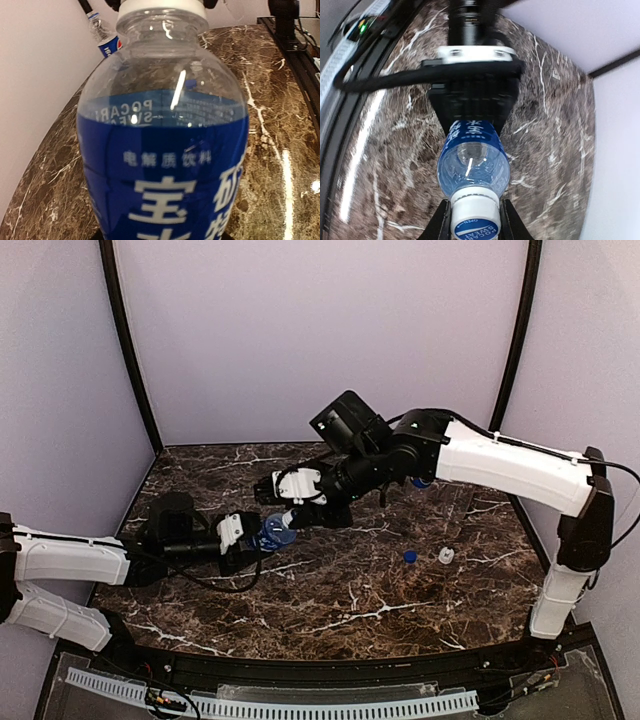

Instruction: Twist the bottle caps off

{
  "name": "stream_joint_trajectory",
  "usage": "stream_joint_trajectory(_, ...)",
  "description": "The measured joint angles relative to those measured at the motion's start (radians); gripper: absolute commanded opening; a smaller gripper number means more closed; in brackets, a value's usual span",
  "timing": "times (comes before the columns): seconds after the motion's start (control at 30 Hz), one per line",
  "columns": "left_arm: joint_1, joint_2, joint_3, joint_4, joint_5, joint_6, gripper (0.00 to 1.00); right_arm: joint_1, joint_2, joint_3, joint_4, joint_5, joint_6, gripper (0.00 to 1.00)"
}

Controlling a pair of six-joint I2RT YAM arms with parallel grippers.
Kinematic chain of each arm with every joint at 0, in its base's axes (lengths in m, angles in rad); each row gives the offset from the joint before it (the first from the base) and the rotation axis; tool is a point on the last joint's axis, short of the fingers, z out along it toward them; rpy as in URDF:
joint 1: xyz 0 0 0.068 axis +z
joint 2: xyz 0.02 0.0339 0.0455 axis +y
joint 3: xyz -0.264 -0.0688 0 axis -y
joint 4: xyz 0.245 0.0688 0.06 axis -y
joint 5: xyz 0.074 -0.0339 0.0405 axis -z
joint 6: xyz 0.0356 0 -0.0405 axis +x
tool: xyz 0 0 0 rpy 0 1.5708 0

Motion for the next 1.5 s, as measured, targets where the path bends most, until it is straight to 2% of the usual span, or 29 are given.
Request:
stream_joint_trajectory(0.1, -0.003, 0.000, 0.000, -0.028, 0.065, 0.015, 0.32, 0.040, -0.052, -0.092, 0.049, 0.064, -0.269, 0.00)
stream_joint_trajectory(0.27, -0.002, 0.002, 0.000, -0.085, 0.072, 0.051, 0.32, 0.085, -0.112, -0.278, 0.236, 0.211, -0.703, 0.00)
stream_joint_trajectory(0.4, 0.009, 0.002, 0.000, -0.118, 0.047, 0.055, 0.32, 0.105, -0.117, -0.360, 0.365, 0.306, -0.939, 0.01)
stream_joint_trajectory(0.43, 0.010, 0.002, 0.000, -0.120, 0.040, 0.053, 0.32, 0.107, -0.117, -0.373, 0.391, 0.324, -0.979, 0.08)
stream_joint_trajectory(0.53, 0.015, 0.002, 0.000, -0.121, 0.027, 0.050, 0.32, 0.111, -0.121, -0.413, 0.466, 0.363, -1.063, 0.46)
stream_joint_trajectory(0.57, 0.015, 0.002, 0.000, -0.120, 0.023, 0.047, 0.32, 0.113, -0.125, -0.427, 0.490, 0.373, -1.081, 0.54)
stream_joint_trajectory(0.7, 0.006, -0.004, 0.000, -0.091, 0.063, 0.036, 0.32, 0.112, -0.130, -0.458, 0.607, 0.410, -1.091, 0.74)
stream_joint_trajectory(0.77, 0.001, -0.010, 0.000, -0.075, 0.078, 0.033, 0.32, 0.110, -0.142, -0.481, 0.673, 0.421, -1.087, 0.78)
stream_joint_trajectory(0.93, 0.001, -0.014, 0.000, -0.054, 0.084, 0.032, 0.32, 0.111, -0.214, -0.533, 0.738, 0.422, -1.004, 0.82)
stream_joint_trajectory(1.13, -0.001, -0.016, 0.000, -0.009, 0.037, 0.016, 0.32, 0.109, -0.331, -0.552, 0.690, 0.346, -0.788, 0.82)
stream_joint_trajectory(1.2, -0.001, -0.016, 0.000, 0.006, 0.010, 0.010, 0.32, 0.102, -0.359, -0.553, 0.673, 0.299, -0.701, 0.90)
stream_joint_trajectory(1.27, -0.001, -0.016, 0.000, 0.025, -0.027, 0.001, 0.32, 0.084, -0.378, -0.540, 0.634, 0.228, -0.552, 0.90)
stream_joint_trajectory(1.33, -0.001, -0.016, 0.000, 0.045, -0.064, -0.006, 0.32, 0.046, -0.361, -0.467, 0.560, 0.154, -0.345, 0.84)
stream_joint_trajectory(1.5, -0.001, -0.015, 0.000, 0.082, -0.156, -0.029, 0.32, -0.088, -0.180, -0.089, 0.408, -0.005, 0.226, 0.66)
